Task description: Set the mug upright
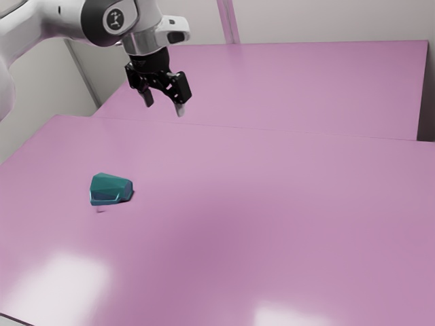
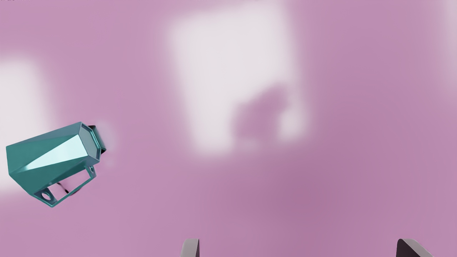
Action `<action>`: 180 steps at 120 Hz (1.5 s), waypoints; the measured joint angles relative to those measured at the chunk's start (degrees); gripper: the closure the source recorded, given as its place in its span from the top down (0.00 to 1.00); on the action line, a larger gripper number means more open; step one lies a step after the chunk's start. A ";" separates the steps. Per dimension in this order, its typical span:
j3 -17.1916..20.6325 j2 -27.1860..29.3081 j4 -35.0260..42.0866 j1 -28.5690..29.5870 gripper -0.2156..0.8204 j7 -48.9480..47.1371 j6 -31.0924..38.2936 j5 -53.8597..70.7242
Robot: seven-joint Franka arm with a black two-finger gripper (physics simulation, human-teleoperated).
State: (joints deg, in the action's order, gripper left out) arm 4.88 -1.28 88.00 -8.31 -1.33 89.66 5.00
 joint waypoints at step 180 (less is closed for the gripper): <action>-0.22 -7.35 16.35 43.38 0.79 43.74 12.51 -25.83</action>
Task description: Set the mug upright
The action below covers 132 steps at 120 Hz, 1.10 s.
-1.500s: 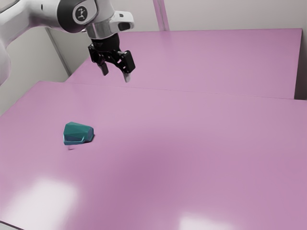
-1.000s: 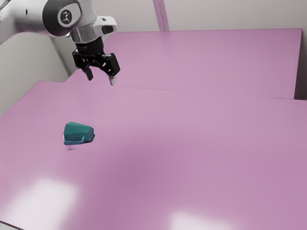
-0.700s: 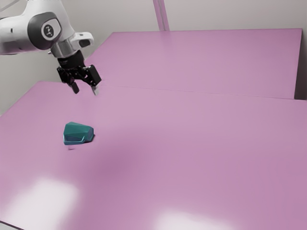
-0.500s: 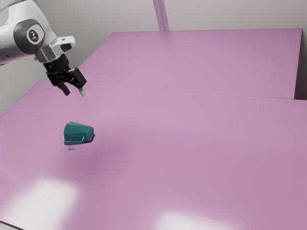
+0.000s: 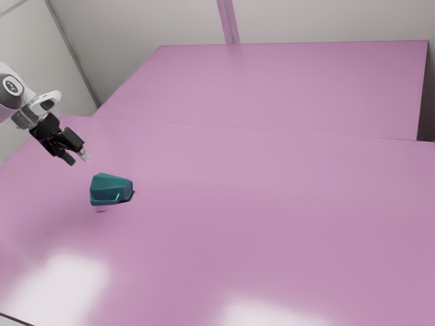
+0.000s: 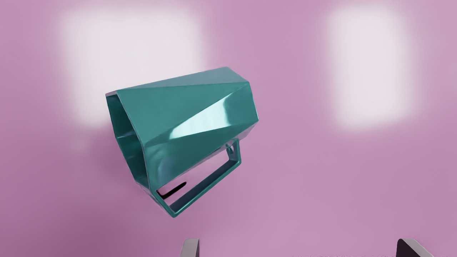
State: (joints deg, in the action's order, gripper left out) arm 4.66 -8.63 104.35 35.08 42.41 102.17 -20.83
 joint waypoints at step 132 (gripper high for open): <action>0.08 -19.99 -8.24 7.82 0.79 17.45 -3.71 -18.67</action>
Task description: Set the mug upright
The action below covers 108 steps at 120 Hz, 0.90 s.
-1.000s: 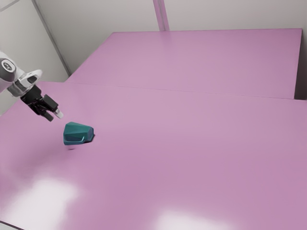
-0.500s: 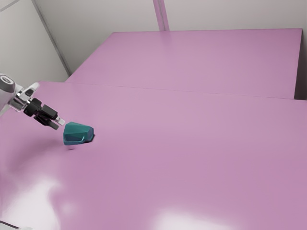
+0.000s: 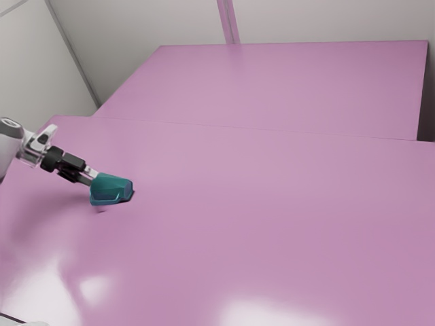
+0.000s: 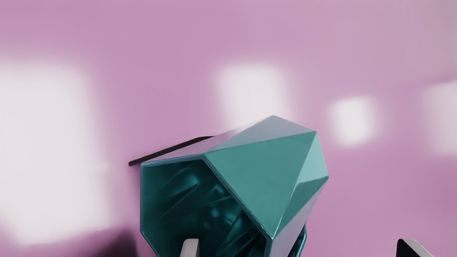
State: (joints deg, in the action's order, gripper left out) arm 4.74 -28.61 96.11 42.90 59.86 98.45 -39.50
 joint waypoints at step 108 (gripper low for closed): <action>0.42 -4.25 -0.80 1.27 0.19 2.75 -8.06 -7.70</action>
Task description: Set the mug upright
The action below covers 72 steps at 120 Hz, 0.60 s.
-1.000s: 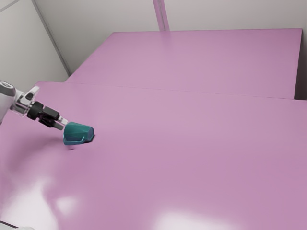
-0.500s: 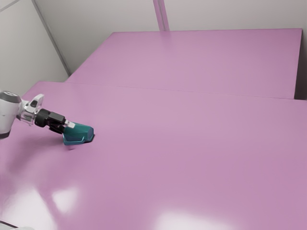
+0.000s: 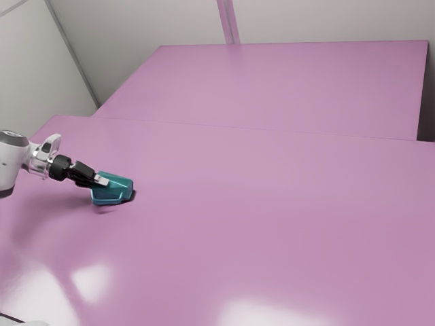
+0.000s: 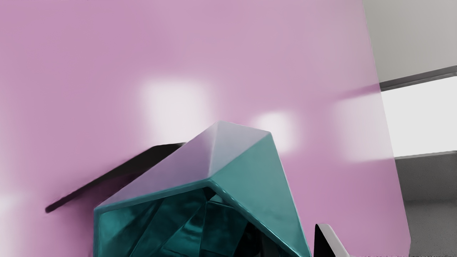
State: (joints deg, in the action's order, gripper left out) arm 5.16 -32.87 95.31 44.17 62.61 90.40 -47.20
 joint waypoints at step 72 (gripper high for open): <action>0.68 4.61 0.45 -1.53 0.06 2.53 -0.55 0.28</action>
State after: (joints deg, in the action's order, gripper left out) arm 5.84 -28.26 95.76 42.64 65.14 89.84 -46.92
